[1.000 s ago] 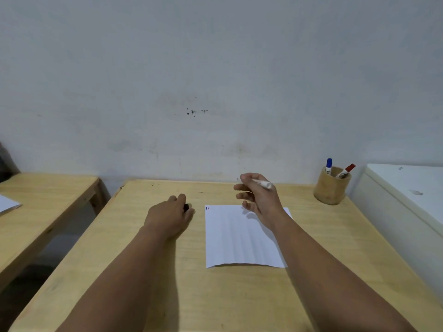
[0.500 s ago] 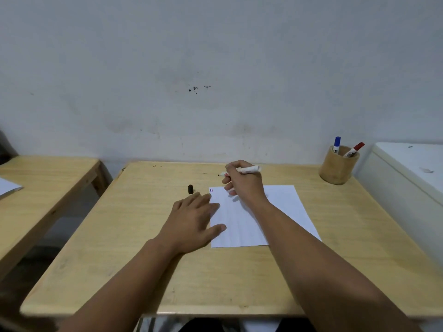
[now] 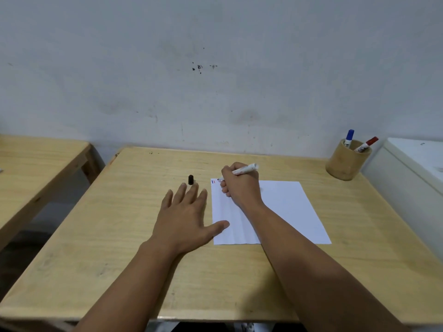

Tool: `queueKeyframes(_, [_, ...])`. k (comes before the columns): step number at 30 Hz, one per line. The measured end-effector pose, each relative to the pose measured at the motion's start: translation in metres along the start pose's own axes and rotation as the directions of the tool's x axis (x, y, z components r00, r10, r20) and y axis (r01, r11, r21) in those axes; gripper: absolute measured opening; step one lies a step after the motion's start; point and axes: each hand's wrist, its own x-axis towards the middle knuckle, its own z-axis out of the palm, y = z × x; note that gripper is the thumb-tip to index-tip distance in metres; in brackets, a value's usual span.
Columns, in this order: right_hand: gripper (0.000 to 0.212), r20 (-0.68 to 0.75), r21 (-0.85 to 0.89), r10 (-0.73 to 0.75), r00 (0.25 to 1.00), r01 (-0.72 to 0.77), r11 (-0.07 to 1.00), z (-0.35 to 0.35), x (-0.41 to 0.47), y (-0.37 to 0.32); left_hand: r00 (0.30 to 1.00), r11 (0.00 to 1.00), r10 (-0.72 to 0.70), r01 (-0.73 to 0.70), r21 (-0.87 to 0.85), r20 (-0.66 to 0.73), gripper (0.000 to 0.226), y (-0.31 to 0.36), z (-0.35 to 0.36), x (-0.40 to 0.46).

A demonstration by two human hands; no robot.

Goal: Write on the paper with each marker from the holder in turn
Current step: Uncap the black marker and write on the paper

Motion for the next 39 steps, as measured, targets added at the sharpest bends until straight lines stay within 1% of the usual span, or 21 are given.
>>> queueKeyframes(6, [0.029,0.002,-0.086,-0.046,0.999,0.046,0.995,0.0,-0.001,0.004,0.996,1.0,-0.021,0.022,-0.01,0.088,0.125,-0.001,-0.004,-0.003])
queueKeyframes(11, [0.029,0.012,-0.094,-0.06,0.998,0.061,0.994,0.0,0.0,0.005,0.992,0.999,-0.03,0.033,-0.025,0.127,0.138,-0.002,-0.008,-0.007])
queueKeyframes(23, [0.027,0.045,-0.158,-0.084,0.995,0.09,0.983,0.002,0.002,0.009,0.995,1.0,-0.017,0.019,-0.021,0.103,0.141,-0.003,-0.008,-0.007])
queueKeyframes(28, [0.029,0.048,-0.192,-0.102,0.994,0.109,0.975,0.002,0.001,0.008,0.995,1.0,-0.017,0.018,-0.013,0.101,0.141,-0.003,-0.008,-0.007])
queueKeyframes(30, [0.029,0.035,-0.169,-0.098,0.995,0.103,0.98,0.001,0.001,0.008,0.995,1.0,-0.017,0.019,-0.018,0.098,0.141,-0.002,-0.01,-0.007])
queueKeyframes(33, [0.033,0.018,-0.036,-0.055,0.998,0.056,0.998,-0.001,0.003,0.006,0.994,1.0,-0.013,0.016,-0.027,0.108,0.14,-0.001,-0.014,-0.01])
queueKeyframes(34, [0.035,0.02,0.005,-0.04,0.999,0.04,0.999,-0.001,0.004,0.005,0.996,0.997,-0.019,0.027,-0.076,0.093,0.137,0.001,-0.015,-0.011])
queueKeyframes(35, [0.035,0.029,0.037,-0.029,0.999,0.028,0.999,-0.002,0.004,0.003,0.998,0.985,-0.044,0.051,-0.162,0.05,0.13,0.001,-0.015,-0.009])
queueKeyframes(36, [0.035,0.042,0.059,-0.024,0.999,0.021,0.998,-0.002,0.005,0.002,0.995,0.959,-0.093,0.082,-0.27,-0.028,0.12,0.0,-0.015,-0.004])
queueKeyframes(37, [0.035,0.059,0.071,-0.024,0.998,0.02,0.997,-0.002,0.005,0.0,0.977,0.925,-0.163,0.104,-0.366,-0.134,0.107,-0.002,-0.014,0.003])
queueKeyframes(38, [0.035,0.08,0.076,-0.022,0.997,0.016,0.997,-0.002,0.005,-0.002,0.943,0.901,-0.232,0.116,-0.419,-0.237,0.093,-0.006,-0.013,0.013])
queueKeyframes(39, [0.035,0.105,0.088,-0.017,0.994,0.008,0.996,-0.001,0.005,-0.004,0.912,0.888,-0.281,0.128,-0.441,-0.3,0.079,-0.009,-0.013,0.023])
